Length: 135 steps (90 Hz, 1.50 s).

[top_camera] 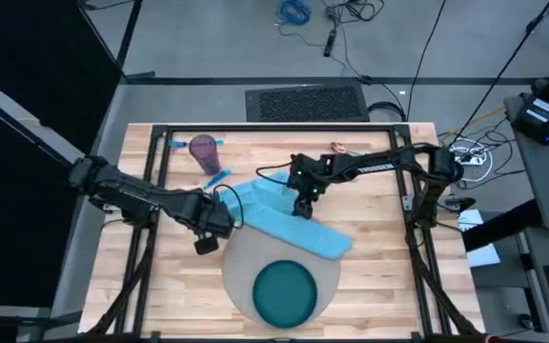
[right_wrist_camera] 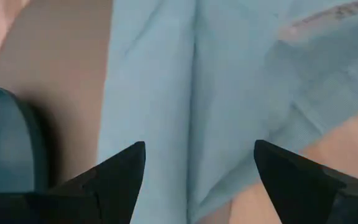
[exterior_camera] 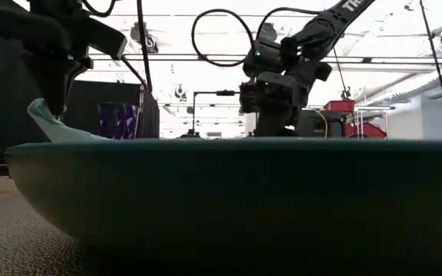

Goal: Set table place
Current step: Fold the blue napkin

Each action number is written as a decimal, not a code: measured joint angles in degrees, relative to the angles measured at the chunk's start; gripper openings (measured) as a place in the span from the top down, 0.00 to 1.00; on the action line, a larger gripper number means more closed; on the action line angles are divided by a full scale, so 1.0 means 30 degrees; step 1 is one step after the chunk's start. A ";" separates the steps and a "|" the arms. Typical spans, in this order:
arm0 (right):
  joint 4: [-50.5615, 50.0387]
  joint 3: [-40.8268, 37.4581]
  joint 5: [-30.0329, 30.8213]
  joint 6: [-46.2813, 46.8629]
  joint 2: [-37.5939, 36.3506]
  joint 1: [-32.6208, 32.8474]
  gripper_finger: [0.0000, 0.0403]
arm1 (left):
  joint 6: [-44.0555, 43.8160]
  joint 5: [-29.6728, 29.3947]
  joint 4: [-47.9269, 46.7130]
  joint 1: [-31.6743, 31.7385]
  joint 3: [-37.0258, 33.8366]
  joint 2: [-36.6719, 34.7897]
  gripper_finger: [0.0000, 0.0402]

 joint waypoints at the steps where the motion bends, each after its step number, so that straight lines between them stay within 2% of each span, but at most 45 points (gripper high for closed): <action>1: -0.0102 0.0000 0.0093 0.0012 -0.0005 0.0000 0.29 | 0.0000 -0.0009 0.0022 -0.0022 0.0000 0.0000 1.00; 11: -0.0786 -0.0007 0.0187 0.0318 0.0059 0.0076 0.29 | 0.0000 -0.0177 0.0095 -0.0113 0.0000 0.0000 1.00; 64: 0.0281 -0.0036 -0.0199 0.1480 0.0156 0.1262 0.30 | 0.0015 -0.0497 0.0103 -0.0103 0.0000 0.0000 1.00; 76: 0.0853 -0.0036 -0.0009 0.1618 0.0156 0.1581 0.37 | 0.0022 -0.0520 0.0110 -0.0103 0.0000 0.0000 1.00; 92: 0.0738 -0.0036 0.1720 0.1605 0.0156 0.1559 0.54 | 0.0007 -0.0566 0.0117 -0.0110 0.0000 0.0000 1.00; 101: 0.0856 -0.0036 0.2064 0.1378 0.0156 0.1583 0.61 | 0.0007 -0.0576 0.0117 -0.0224 0.0000 0.0000 1.00; 135: 0.1092 -0.0044 0.2594 0.0871 0.1314 0.1588 0.65 | -0.0003 -0.0729 0.0152 -0.0438 0.0000 0.0000 1.00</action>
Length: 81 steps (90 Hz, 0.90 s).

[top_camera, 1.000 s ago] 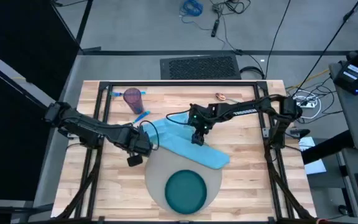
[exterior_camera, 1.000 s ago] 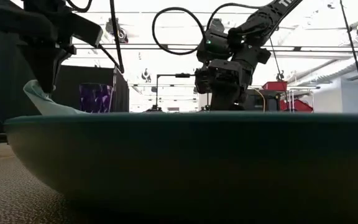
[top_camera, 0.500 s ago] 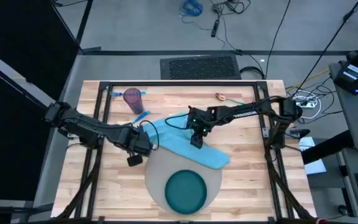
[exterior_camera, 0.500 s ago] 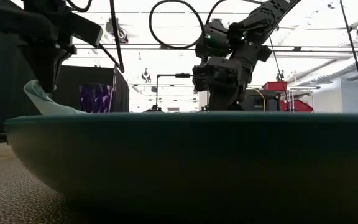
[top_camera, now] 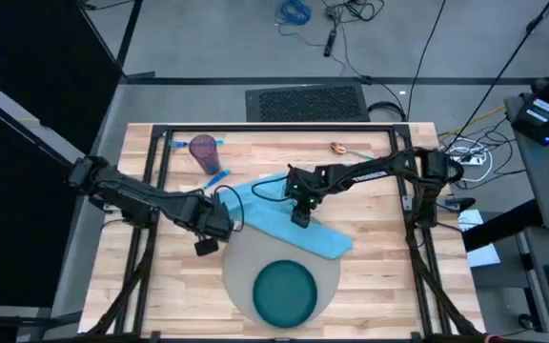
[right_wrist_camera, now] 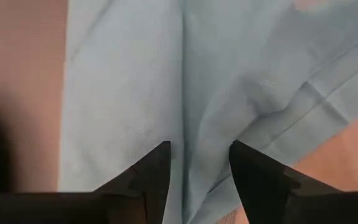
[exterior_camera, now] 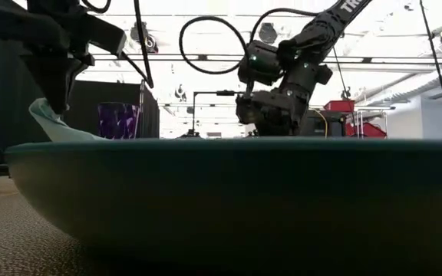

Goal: Set table place
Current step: Fold the blue napkin

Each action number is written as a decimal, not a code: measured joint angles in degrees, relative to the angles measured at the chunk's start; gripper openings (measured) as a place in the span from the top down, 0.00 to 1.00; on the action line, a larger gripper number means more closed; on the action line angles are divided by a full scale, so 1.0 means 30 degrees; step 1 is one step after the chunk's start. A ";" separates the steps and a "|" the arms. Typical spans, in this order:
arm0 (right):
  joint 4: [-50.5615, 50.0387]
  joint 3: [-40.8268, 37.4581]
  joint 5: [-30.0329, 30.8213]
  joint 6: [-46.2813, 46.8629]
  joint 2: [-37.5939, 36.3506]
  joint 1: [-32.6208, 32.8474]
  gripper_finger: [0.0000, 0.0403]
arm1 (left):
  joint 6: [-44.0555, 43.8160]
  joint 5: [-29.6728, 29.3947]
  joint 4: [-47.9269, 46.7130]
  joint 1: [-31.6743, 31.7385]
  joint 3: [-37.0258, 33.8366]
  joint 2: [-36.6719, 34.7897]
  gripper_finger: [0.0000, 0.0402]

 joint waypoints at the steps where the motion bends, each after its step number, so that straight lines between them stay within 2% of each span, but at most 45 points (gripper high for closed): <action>1: -0.0019 0.0000 0.0115 -0.0029 0.0000 0.0000 0.66 | 0.0003 0.0000 0.0005 0.0000 0.0000 0.0000 1.00; 7: -0.0213 0.0000 0.0361 -0.0329 -0.0037 -0.0096 0.74 | -0.0004 -0.0001 0.0009 0.0000 0.0000 0.0000 1.00; 16: -0.1023 0.0322 0.0511 -0.0778 -0.0222 -0.0309 0.93 | -0.0001 -0.0001 0.0009 0.0000 0.0000 0.0000 1.00; 20: -0.1375 0.0673 0.0552 -0.1058 -0.0325 -0.0350 0.97 | -0.0005 -0.0008 0.0009 0.0000 0.0000 0.0000 1.00; 37: -0.5133 0.3576 0.0905 -0.2027 -0.0350 -0.0222 1.00 | -0.0012 -0.0316 0.0009 0.0000 0.0000 0.0000 1.00; 50: -0.9529 0.6702 0.4086 -0.2823 -0.0513 0.0219 1.00 | -0.0016 -0.1290 0.0016 -0.0006 0.0000 0.0000 1.00; 65: -1.4406 0.8933 0.7096 -0.2198 -0.1723 0.0642 1.00 | -0.0042 -0.4356 0.0686 0.0000 0.0000 -0.0007 1.00; 81: -1.7520 0.8895 0.6799 0.0576 -0.4191 0.1565 1.00 | 0.0090 -0.5502 0.1809 0.0007 0.0000 -0.0022 1.00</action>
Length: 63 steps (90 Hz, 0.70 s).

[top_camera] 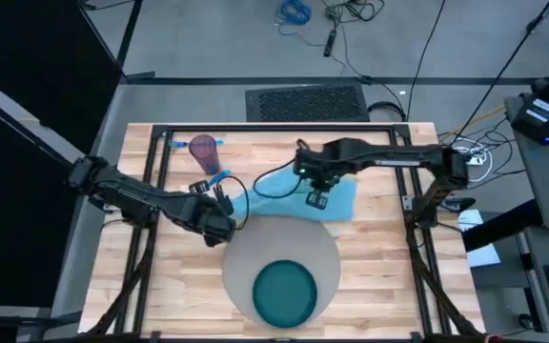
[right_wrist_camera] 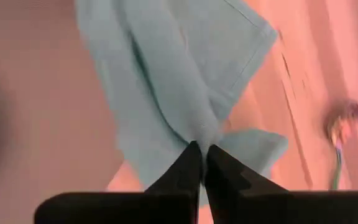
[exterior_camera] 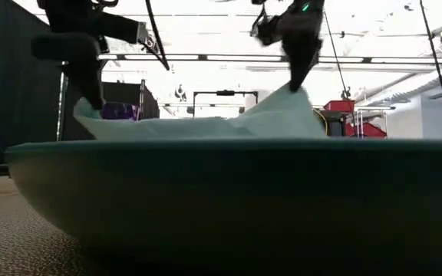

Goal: Set table place
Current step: Fold the blue napkin

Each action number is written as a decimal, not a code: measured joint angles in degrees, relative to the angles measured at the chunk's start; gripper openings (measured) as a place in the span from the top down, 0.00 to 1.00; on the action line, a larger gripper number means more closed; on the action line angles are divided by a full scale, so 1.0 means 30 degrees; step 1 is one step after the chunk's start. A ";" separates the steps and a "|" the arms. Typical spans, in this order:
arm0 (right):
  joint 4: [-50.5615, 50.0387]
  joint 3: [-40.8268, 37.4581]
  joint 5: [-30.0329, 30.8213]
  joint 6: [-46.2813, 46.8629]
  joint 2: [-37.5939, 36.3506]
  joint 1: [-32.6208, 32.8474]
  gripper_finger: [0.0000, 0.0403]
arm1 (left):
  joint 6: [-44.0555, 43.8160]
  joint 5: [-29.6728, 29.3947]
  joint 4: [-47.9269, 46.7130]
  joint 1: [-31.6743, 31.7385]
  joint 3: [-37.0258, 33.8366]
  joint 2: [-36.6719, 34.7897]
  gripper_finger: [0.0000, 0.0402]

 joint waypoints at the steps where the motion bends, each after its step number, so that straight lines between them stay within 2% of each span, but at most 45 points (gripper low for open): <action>1: -0.0114 -0.0048 -0.0184 0.0144 -0.0150 0.0148 1.00 | 0.0010 -0.0010 0.0082 0.0000 0.0000 0.0000 1.00; 15: 0.0277 -0.0652 -0.4498 0.1987 -0.1541 0.2645 1.00 | 0.0563 -0.0044 0.0847 -0.0007 0.0000 0.0000 1.00; 29: 0.0697 -0.1627 -0.6198 0.4483 -0.1647 0.5437 1.00 | 0.0946 -0.0065 0.1566 0.0000 0.0000 0.0000 1.00; 39: 0.3428 -0.3647 -0.8109 0.5966 -0.1558 0.7057 1.00 | 0.1253 -0.0058 0.2193 0.0000 0.0000 0.0000 1.00; 51: 0.7719 -0.6756 -0.8466 0.8415 -0.1535 0.8628 1.00 | 0.1441 -0.0056 0.2529 0.0000 0.0000 0.0000 1.00; 63: 0.9655 -0.9230 -0.8328 1.0413 -0.1531 0.9443 0.96 | 0.1595 -0.0051 0.2556 0.0015 0.0000 0.0000 1.00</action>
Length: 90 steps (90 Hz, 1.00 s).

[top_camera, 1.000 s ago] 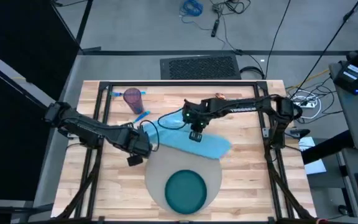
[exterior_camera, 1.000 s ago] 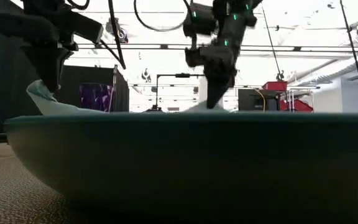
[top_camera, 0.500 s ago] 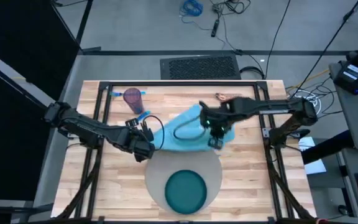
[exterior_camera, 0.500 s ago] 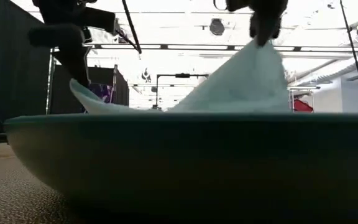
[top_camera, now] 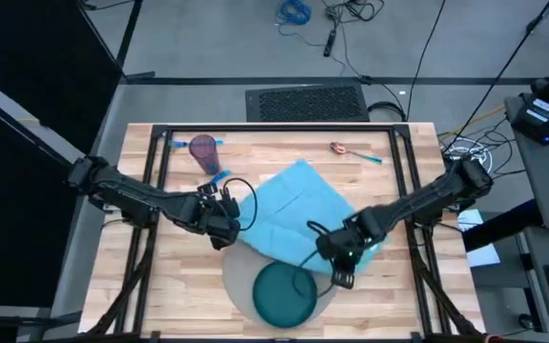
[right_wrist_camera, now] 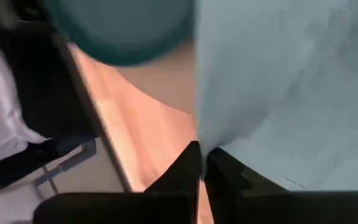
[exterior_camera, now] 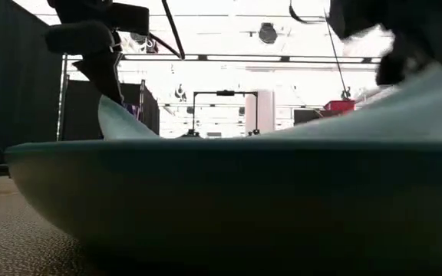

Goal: Set table place
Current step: Fold the blue napkin

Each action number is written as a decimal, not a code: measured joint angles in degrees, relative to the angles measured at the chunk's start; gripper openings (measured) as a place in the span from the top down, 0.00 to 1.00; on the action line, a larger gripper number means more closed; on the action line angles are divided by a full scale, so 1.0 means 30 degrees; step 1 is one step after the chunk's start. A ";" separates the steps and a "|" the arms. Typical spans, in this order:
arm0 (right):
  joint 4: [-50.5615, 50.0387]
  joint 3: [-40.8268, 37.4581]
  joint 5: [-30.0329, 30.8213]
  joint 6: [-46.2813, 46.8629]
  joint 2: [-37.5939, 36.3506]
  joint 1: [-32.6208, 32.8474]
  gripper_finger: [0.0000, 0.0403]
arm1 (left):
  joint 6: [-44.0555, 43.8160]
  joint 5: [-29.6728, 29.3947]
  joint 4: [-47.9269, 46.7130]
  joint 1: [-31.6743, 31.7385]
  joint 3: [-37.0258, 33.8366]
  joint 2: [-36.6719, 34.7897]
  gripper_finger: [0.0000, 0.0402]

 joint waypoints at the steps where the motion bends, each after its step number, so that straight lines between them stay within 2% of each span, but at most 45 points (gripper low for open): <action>1: 0.0093 -0.0145 -0.0002 0.0106 0.0003 0.0032 0.96 | 0.0000 0.0000 0.0000 0.0000 0.0000 0.0000 1.00; 13: 0.0555 -0.1196 0.0044 0.1112 0.0003 0.0117 0.85 | 0.0010 0.0032 -0.0005 0.0198 0.0000 0.0000 1.00; 32: 0.2426 -0.1406 0.0734 0.2322 0.0003 -0.0128 0.59 | 0.0355 0.0051 0.0122 0.0270 0.0000 0.0000 1.00; 47: 0.3441 -0.1370 0.2098 0.1196 0.0003 -0.1300 0.45 | 0.0961 0.0022 0.0150 0.0689 0.0000 0.0000 1.00; 64: 0.1363 -0.1715 0.2790 -0.1438 -0.0003 -0.3495 0.42 | 0.1674 -0.0005 0.0211 0.1155 0.0000 0.0000 1.00; 76: 0.3889 -0.2821 0.1153 -0.1980 0.0003 -0.4812 0.45 | 0.1974 0.0000 0.0211 0.1389 0.0000 0.0000 1.00; 90: 0.6458 -0.3351 -0.0465 -0.1512 0.0003 -0.4566 0.45 | 0.2355 0.0053 0.0226 0.1521 0.0000 0.0000 1.00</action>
